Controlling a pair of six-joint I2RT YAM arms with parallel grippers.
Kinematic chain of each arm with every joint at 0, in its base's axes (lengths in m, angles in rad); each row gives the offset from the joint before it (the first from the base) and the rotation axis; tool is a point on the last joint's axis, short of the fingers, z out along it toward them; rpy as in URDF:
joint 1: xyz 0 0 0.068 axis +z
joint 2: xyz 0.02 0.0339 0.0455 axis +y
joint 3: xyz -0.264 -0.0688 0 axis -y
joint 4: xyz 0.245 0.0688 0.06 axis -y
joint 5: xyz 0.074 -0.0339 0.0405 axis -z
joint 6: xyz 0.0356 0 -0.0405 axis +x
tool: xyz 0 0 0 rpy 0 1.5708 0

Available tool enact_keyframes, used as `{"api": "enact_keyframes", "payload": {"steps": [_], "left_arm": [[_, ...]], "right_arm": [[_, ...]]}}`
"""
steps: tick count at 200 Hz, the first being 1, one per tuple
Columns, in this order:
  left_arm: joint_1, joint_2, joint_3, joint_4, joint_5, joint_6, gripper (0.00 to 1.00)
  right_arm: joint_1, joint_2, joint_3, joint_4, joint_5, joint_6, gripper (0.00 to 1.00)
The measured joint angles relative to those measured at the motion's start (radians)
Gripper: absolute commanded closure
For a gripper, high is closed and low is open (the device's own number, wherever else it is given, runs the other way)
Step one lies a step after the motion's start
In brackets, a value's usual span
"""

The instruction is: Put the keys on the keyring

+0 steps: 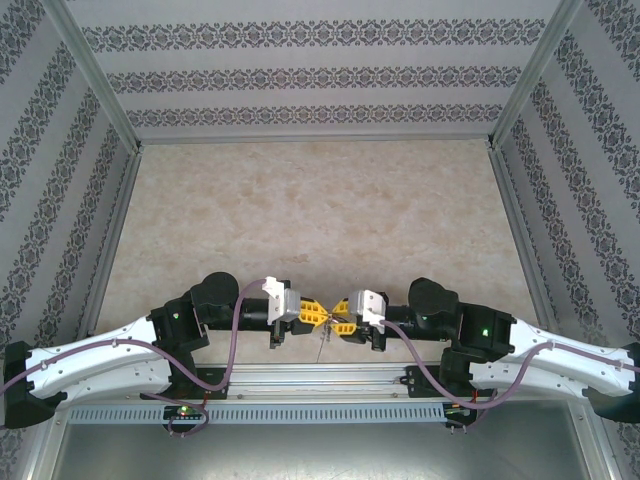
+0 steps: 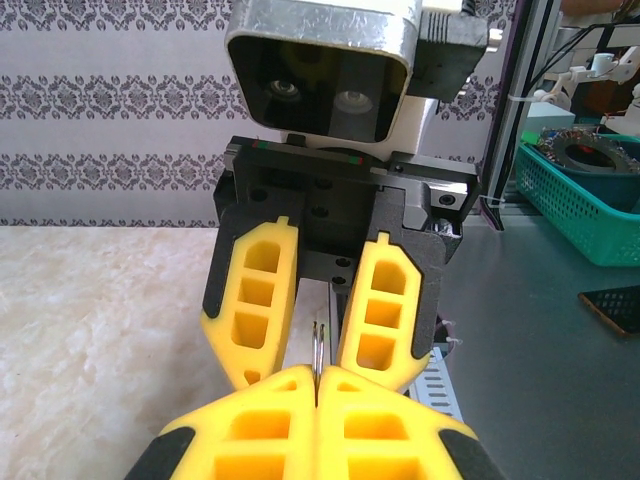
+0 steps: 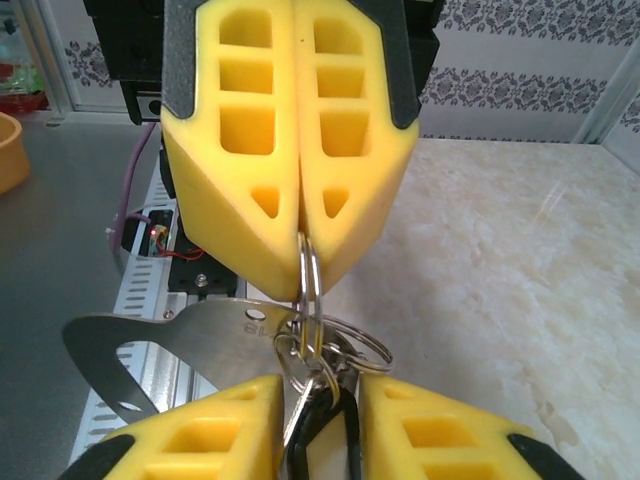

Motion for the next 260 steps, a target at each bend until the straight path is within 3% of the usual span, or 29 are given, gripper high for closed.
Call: {"api": "enact_keyframes", "payload": {"steps": [25, 79, 143, 202, 260], "left_arm": [[0.0, -0.001, 0.0, 0.0, -0.005, 0.0, 1.0], [0.0, -0.009, 0.0, -0.01, -0.018, 0.0, 1.0], [0.0, -0.011, 0.0, -0.039, -0.05, 0.004, 1.0], [0.0, 0.0, 0.0, -0.047, -0.141, 0.012, 1.0], [0.0, 0.017, -0.003, -0.063, -0.257, 0.014, 0.93]], "right_arm": [[0.0, -0.02, -0.009, -0.002, 0.022, 0.005, 0.8], [0.002, -0.077, -0.024, -0.019, 0.075, 0.02, 1.0], [0.01, -0.034, -0.021, -0.023, 0.097, -0.005, 1.0], [0.09, 0.014, 0.021, -0.058, 0.242, -0.066, 1.0], [0.105, 0.038, 0.039, -0.074, 0.365, -0.116, 1.0]]}}
